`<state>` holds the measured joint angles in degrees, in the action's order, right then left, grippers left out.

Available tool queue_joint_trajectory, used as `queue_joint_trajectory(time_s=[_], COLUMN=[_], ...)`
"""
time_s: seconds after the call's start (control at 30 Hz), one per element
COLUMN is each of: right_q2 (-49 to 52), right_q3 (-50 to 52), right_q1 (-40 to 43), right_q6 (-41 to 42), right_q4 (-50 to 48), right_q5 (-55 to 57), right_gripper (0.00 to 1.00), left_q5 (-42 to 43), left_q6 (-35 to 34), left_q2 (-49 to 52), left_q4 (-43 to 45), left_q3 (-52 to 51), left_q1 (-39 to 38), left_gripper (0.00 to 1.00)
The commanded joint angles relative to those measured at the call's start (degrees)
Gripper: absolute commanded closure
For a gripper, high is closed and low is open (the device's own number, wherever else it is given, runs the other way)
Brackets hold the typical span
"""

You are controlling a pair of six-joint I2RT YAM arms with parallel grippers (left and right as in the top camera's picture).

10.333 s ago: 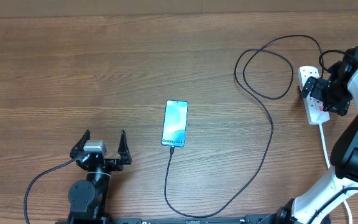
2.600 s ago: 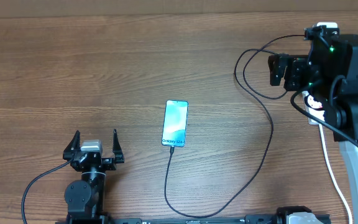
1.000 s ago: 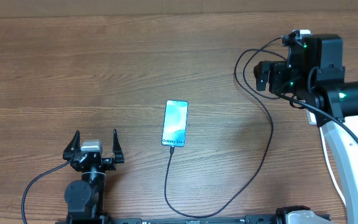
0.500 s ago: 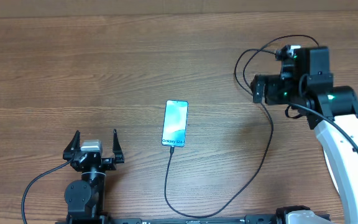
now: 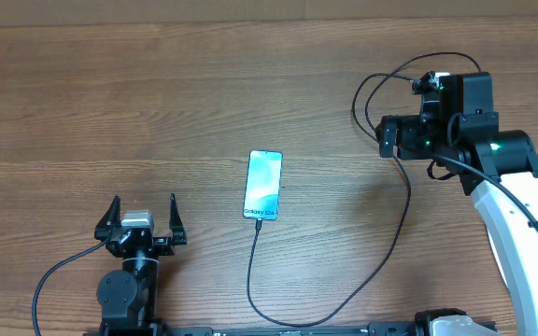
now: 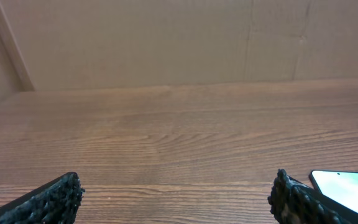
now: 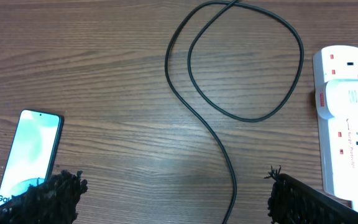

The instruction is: Plug charger to phone and switch on socket

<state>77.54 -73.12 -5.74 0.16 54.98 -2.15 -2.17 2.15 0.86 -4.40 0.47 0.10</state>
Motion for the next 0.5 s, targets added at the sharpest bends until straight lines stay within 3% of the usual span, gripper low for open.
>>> queue_joint_trajectory(time_s=[0.0, 0.23, 0.47], right_q2=[-0.3, -0.3, -0.4], right_q3=[0.9, 1.8, 9.0], right_q1=[-0.3, -0.3, -0.3], right_q6=[-0.7, -0.7, -0.7], right_q4=[-0.2, -0.3, -0.9], right_q5=[-0.1, -0.1, -0.1], right_gripper=[0.00, 0.00, 0.00], left_q5=[0.3, 0.3, 0.3], left_q6=[1.5, 1.5, 1.5], left_q2=[-0.6, -0.6, -0.6], left_q4=[0.1, 0.1, 0.1], left_q3=[-0.2, -0.2, -0.2], left_q1=[0.3, 0.3, 0.3], left_gripper=[0.00, 0.01, 0.00])
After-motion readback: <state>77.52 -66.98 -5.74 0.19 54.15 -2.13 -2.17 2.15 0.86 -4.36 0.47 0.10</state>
